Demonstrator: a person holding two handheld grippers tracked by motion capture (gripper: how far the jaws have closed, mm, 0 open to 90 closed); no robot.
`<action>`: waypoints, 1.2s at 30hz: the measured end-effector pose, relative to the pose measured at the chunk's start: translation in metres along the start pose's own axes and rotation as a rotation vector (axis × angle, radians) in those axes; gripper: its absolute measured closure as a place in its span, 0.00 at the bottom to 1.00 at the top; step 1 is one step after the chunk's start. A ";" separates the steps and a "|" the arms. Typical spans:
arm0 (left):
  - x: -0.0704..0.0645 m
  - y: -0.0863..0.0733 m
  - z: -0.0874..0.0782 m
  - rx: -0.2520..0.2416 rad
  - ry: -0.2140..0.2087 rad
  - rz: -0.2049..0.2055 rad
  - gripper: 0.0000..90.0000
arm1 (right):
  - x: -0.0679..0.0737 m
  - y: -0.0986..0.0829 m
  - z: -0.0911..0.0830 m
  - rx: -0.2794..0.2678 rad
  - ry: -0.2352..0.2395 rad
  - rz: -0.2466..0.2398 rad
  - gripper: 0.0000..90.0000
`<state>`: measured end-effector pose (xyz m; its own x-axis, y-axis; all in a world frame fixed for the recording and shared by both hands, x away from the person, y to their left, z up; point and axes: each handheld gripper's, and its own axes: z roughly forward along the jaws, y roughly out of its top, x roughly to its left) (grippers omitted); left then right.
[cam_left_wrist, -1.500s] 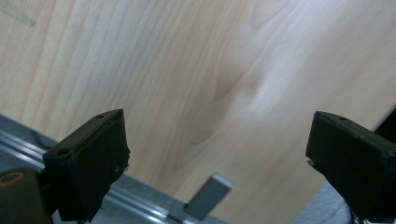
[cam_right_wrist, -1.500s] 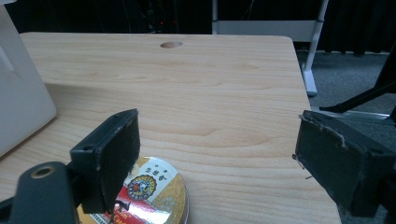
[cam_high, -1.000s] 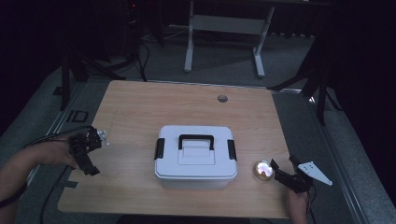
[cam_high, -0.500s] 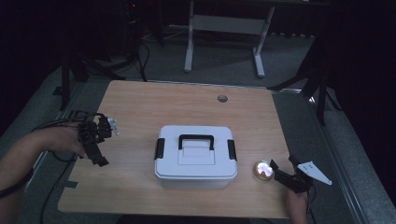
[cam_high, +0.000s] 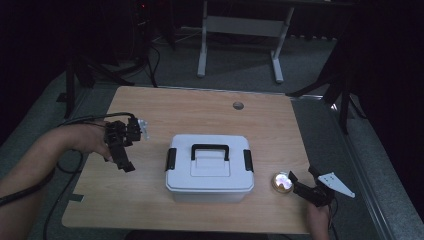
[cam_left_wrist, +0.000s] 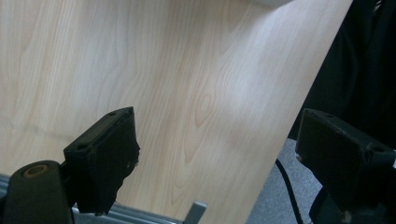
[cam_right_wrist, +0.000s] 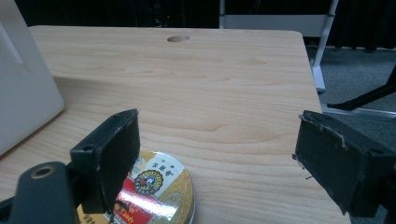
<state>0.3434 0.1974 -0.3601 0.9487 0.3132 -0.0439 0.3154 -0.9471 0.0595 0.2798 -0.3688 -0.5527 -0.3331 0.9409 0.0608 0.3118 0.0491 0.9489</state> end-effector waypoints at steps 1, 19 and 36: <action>-0.001 0.008 -0.001 0.000 0.003 0.017 0.14 | 0.000 0.000 0.000 0.002 0.002 -0.004 0.15; -0.008 0.064 -0.008 0.039 -0.017 0.103 0.15 | 0.000 0.000 0.000 0.001 0.002 -0.002 0.15; -0.014 0.117 -0.009 0.065 -0.040 0.194 0.16 | 0.000 0.000 0.000 0.001 0.014 0.001 0.15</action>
<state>0.3667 0.0829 -0.3435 0.9893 0.1231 -0.0777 0.1239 -0.9923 0.0059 0.2799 -0.3691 -0.5527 -0.3451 0.9363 0.0655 0.3125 0.0488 0.9487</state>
